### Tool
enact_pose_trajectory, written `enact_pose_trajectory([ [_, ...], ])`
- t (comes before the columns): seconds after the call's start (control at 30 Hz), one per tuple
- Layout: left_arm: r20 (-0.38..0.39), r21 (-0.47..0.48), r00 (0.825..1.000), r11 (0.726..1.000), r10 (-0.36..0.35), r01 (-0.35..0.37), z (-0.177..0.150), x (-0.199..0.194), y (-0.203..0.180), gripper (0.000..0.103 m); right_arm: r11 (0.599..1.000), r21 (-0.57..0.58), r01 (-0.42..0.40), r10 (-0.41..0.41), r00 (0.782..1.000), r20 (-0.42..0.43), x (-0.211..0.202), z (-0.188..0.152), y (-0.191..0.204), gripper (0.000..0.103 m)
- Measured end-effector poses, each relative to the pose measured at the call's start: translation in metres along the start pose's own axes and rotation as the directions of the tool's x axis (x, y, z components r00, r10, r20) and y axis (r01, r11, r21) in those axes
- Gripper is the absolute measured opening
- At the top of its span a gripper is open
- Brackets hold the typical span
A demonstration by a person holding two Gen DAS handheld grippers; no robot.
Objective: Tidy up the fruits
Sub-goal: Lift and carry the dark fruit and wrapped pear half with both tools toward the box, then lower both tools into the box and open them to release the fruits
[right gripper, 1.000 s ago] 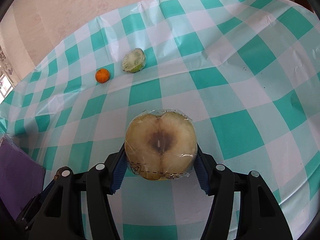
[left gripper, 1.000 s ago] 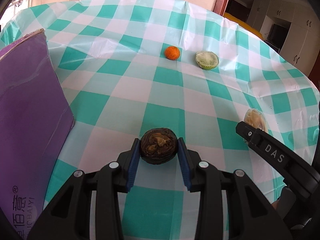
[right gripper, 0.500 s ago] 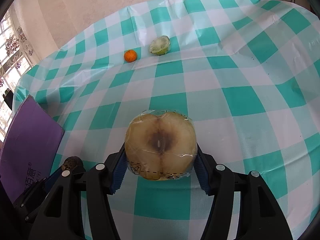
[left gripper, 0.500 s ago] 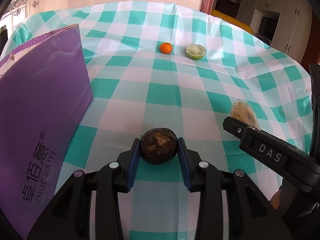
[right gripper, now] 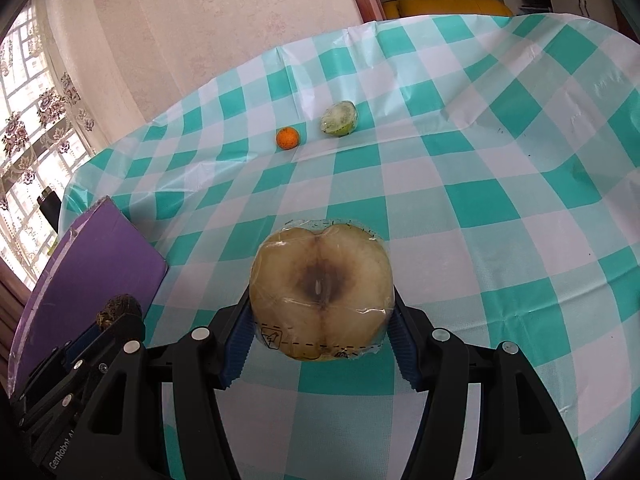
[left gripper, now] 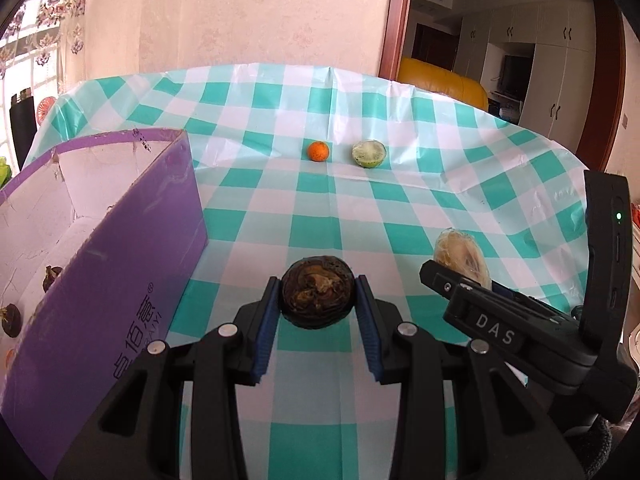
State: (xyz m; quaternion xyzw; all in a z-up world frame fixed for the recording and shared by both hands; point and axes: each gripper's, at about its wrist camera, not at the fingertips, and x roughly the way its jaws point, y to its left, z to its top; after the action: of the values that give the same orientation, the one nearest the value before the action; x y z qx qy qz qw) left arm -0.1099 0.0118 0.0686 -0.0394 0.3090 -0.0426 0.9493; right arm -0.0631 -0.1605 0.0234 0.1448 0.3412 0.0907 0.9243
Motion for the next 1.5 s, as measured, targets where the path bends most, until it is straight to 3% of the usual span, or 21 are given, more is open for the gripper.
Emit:
enact_pose_trajectory([
  [0.37,0.144,-0.066,0.989,0.998,0.028,-0.019,0.028,-0.063,0.029,0.037,0.986,-0.111,-0.126,0.136,0.987,0.085,-0.025,0.000,0.046,0.059],
  [0.7,0.183,-0.143,0.978,0.987,0.098,-0.072,0.032,-0.107,0.075,0.038,0.946,-0.238,-0.221,0.250,0.963,0.100,-0.048,-0.006,0.099,0.059],
  [1.0,0.133,-0.231,0.976,0.963,0.172,-0.138,0.025,-0.120,0.129,0.038,0.896,-0.340,-0.286,0.326,0.943,0.063,-0.055,-0.011,0.147,0.059],
  [1.2,0.044,-0.255,0.964,0.936,0.264,-0.244,0.026,-0.116,0.166,0.038,0.845,-0.421,-0.329,0.376,0.926,0.032,-0.056,-0.007,0.192,0.059],
  [1.33,-0.041,-0.223,0.949,0.923,0.312,-0.313,0.024,-0.107,0.184,0.038,0.803,-0.470,-0.365,0.406,0.914,-0.016,-0.052,-0.008,0.223,0.059],
  [1.5,-0.112,-0.137,0.908,0.898,0.405,-0.417,0.020,-0.100,0.197,0.038,0.763,-0.539,-0.357,0.355,0.928,-0.111,-0.029,-0.013,0.261,0.059],
])
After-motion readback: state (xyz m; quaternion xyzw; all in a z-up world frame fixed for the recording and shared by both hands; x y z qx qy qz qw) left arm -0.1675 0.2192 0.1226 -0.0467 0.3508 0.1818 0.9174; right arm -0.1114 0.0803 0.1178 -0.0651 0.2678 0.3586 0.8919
